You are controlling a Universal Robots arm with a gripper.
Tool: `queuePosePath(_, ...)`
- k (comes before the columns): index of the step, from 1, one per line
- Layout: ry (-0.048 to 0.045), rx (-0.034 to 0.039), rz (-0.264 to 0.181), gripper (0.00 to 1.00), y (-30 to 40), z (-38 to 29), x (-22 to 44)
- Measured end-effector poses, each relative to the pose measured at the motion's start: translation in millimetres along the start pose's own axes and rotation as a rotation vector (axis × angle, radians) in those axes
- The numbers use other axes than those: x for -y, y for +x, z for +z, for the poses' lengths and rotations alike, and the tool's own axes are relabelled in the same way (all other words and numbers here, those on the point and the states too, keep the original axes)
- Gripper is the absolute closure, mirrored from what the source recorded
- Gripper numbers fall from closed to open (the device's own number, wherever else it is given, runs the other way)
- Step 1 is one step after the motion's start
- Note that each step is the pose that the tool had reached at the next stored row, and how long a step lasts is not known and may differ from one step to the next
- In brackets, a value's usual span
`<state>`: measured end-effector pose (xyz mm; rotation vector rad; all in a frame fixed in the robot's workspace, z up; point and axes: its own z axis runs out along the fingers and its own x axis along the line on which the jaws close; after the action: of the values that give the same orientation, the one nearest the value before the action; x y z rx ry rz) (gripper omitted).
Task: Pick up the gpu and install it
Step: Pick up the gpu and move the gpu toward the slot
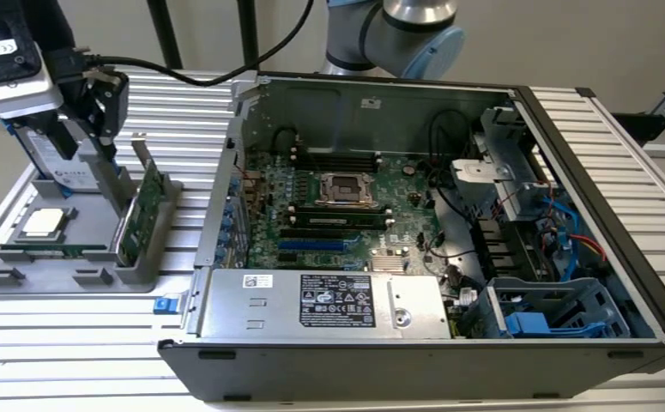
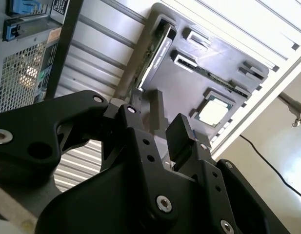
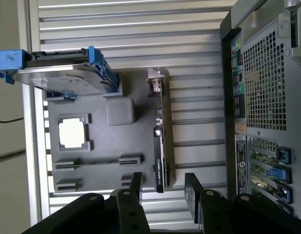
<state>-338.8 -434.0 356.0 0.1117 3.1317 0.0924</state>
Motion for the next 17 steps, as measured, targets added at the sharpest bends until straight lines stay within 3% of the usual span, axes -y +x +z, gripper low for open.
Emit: queuePosePath(17,0.0,-0.0035,0.0,0.0,-0.6,13.4,6.0)
